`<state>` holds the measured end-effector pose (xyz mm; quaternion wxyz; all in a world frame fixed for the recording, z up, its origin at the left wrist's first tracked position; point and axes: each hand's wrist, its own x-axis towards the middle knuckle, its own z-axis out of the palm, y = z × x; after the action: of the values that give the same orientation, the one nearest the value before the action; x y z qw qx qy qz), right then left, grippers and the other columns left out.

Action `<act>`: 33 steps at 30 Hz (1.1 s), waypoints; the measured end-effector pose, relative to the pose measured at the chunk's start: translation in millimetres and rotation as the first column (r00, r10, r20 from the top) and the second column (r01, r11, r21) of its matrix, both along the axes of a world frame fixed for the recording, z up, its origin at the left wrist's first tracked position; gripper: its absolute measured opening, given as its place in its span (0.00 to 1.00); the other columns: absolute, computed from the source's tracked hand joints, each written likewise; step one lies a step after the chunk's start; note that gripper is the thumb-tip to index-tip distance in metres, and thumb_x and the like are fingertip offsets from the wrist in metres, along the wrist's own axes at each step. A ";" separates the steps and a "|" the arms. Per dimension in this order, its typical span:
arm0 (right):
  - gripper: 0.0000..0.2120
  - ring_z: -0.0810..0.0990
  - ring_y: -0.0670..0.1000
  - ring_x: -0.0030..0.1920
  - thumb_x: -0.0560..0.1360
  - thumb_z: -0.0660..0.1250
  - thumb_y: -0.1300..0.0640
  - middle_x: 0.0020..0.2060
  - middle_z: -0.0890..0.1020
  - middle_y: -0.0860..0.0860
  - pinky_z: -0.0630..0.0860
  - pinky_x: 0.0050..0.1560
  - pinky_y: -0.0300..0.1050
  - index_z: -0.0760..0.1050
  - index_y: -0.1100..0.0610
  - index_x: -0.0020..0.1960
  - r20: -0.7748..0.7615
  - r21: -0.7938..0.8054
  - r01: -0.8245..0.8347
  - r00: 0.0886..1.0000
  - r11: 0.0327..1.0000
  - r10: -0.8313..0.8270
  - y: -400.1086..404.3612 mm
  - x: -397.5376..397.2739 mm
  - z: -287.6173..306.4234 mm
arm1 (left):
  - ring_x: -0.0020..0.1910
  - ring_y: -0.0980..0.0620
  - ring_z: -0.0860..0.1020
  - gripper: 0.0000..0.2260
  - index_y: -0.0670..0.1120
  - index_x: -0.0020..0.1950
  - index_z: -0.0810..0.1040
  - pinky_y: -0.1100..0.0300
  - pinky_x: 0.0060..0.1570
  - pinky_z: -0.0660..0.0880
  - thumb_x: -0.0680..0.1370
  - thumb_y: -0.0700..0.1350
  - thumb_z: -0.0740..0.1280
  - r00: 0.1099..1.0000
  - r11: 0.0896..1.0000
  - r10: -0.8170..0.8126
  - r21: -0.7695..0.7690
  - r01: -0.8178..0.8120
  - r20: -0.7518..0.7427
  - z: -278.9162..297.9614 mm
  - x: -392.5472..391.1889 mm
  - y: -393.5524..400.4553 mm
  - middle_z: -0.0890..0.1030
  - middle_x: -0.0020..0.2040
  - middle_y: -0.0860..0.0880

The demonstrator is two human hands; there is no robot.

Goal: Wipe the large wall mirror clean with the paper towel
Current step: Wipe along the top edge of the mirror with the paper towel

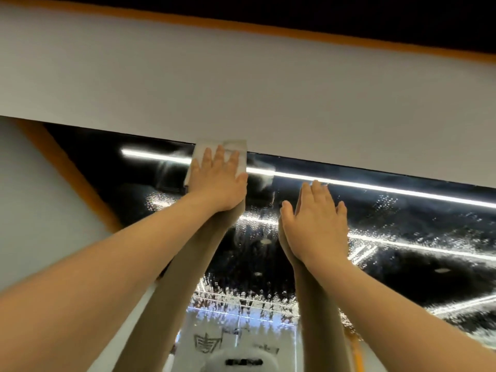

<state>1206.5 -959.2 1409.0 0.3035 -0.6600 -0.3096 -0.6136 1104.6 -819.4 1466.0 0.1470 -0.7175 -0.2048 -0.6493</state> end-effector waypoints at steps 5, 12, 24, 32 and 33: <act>0.27 0.45 0.50 0.78 0.83 0.47 0.48 0.79 0.48 0.51 0.42 0.76 0.54 0.48 0.55 0.80 0.019 0.022 0.000 1.000 1.000 -0.001 1.5 0.6 0.6 | 0.78 0.44 0.39 0.26 0.51 0.80 0.40 0.45 0.74 0.39 0.84 0.55 0.45 0.996 0.988 -0.045 0.141 0.055 -0.076 -0.6 30.6 -35.5 0.39 0.80 0.47; 0.26 0.49 0.51 0.78 0.83 0.48 0.51 0.79 0.52 0.51 0.45 0.77 0.54 0.51 0.55 0.79 0.028 0.048 0.000 1.000 0.999 -0.001 1.6 3.1 2.7 | 0.78 0.45 0.39 0.24 0.53 0.80 0.42 0.46 0.75 0.38 0.84 0.53 0.44 0.988 0.978 -0.067 0.187 0.092 -0.137 -1.3 25.1 -32.0 0.40 0.80 0.47; 0.27 0.44 0.51 0.78 0.83 0.47 0.51 0.79 0.48 0.51 0.42 0.76 0.56 0.47 0.56 0.79 0.005 -0.006 -0.021 1.000 1.000 0.022 -1.7 1.9 6.2 | 0.78 0.47 0.39 0.24 0.54 0.80 0.41 0.49 0.74 0.37 0.85 0.53 0.44 0.990 0.984 -0.060 0.157 0.080 -0.126 0.9 29.1 -34.2 0.40 0.80 0.47; 0.24 0.52 0.50 0.77 0.83 0.52 0.50 0.77 0.56 0.49 0.48 0.75 0.55 0.56 0.54 0.78 0.094 -0.094 0.029 0.995 0.995 -0.020 -96.0 38.2 10.8 | 0.78 0.49 0.39 0.24 0.54 0.80 0.42 0.50 0.74 0.38 0.84 0.52 0.44 0.996 0.999 -0.015 0.045 0.019 -0.090 -8.1 30.4 -50.0 0.40 0.80 0.48; 0.25 0.49 0.49 0.78 0.83 0.51 0.49 0.78 0.53 0.49 0.44 0.75 0.56 0.53 0.52 0.78 0.050 -0.089 0.038 0.998 0.995 -0.033 -109.3 50.1 8.1 | 0.78 0.49 0.39 0.24 0.54 0.80 0.42 0.51 0.74 0.38 0.85 0.52 0.44 0.997 0.999 -0.013 0.035 0.015 -0.074 -9.4 31.1 -50.9 0.40 0.80 0.48</act>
<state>1256.6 -1068.5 1417.1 0.2548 -0.6633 -0.3325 -0.6201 1135.6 -870.2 1456.5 0.1627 -0.7395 -0.1825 -0.6271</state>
